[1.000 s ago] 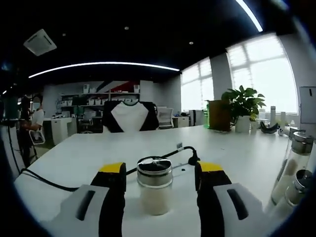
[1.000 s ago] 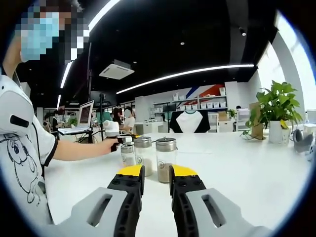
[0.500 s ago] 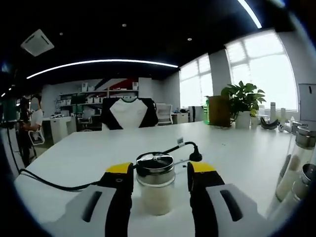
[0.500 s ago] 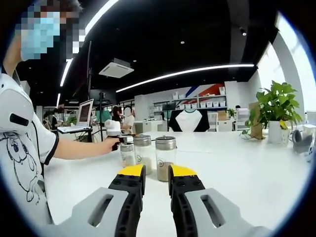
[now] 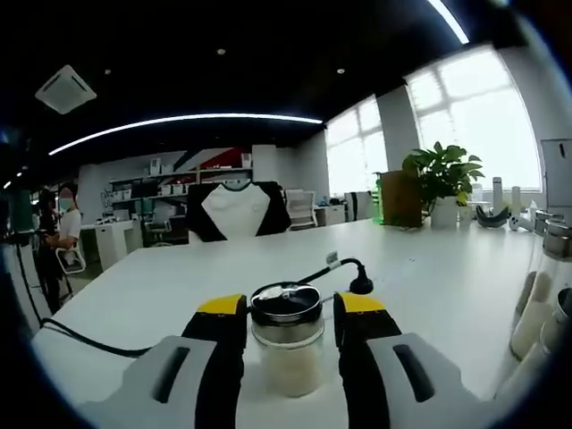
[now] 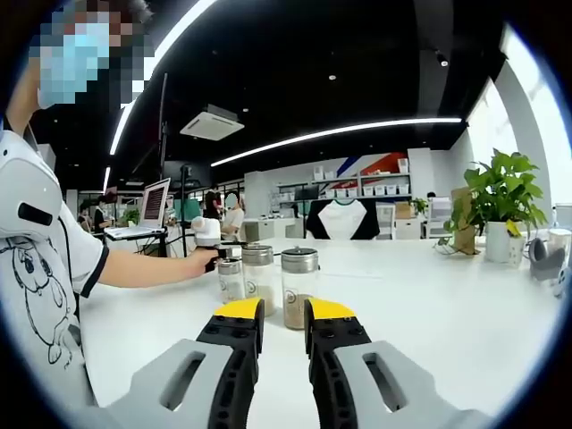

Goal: Rotate the seasoning bottle until the label or dispensing opening points toward the visible target arrow and the bottle remains upright within the marked orientation range

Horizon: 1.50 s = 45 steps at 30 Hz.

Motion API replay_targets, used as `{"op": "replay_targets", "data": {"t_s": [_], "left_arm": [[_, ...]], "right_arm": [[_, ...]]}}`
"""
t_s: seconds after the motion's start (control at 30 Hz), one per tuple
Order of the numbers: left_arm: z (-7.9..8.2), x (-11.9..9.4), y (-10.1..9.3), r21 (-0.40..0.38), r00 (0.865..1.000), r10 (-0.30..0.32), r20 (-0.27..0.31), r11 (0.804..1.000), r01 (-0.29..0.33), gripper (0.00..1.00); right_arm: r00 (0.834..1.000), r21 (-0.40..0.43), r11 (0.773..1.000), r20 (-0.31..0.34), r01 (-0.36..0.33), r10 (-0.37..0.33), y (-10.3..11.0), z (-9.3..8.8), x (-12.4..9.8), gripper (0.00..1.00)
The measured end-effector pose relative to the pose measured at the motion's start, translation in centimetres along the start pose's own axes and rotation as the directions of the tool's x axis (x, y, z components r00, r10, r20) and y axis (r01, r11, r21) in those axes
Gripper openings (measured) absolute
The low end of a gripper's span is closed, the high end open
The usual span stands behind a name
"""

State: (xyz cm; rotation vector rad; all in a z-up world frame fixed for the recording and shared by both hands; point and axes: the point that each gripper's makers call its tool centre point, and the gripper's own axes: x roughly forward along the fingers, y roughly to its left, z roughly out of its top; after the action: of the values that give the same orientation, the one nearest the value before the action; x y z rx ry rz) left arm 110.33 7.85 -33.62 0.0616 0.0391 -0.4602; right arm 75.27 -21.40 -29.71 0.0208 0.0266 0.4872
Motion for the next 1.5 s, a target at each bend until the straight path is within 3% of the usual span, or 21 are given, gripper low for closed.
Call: {"op": "replay_targets", "data": {"t_s": [0.2, 0.87, 1.13, 1.5], "left_arm": [[-0.7, 0.2, 0.4, 0.004, 1.0, 0.015, -0.023, 1.0, -0.015, 0.36], [-0.4, -0.4, 0.8, -0.038, 1.0, -0.01, -0.009, 0.999, 0.009, 0.34], [0.7, -1.9, -0.5, 0.004, 0.998, -0.055, -0.005, 0.998, 0.055, 0.34], [1.8, -5.1, -1.0, -0.015, 0.995, -0.098, 0.02, 0.995, 0.099, 0.34]], "right_arm": [[1.0, 0.006, 1.0, 0.006, 0.001, -0.001, 0.0, 0.1, -0.2, 0.16], [1.0, 0.012, 1.0, 0.009, 0.011, -0.011, -0.1, 0.0, -0.7, 0.14], [1.0, 0.003, 1.0, 0.022, -0.002, 0.002, 0.6, 0.5, -0.6, 0.14], [0.999, -0.006, 1.0, 0.037, -0.025, 0.025, 1.6, 1.1, -0.6, 0.14]]}}
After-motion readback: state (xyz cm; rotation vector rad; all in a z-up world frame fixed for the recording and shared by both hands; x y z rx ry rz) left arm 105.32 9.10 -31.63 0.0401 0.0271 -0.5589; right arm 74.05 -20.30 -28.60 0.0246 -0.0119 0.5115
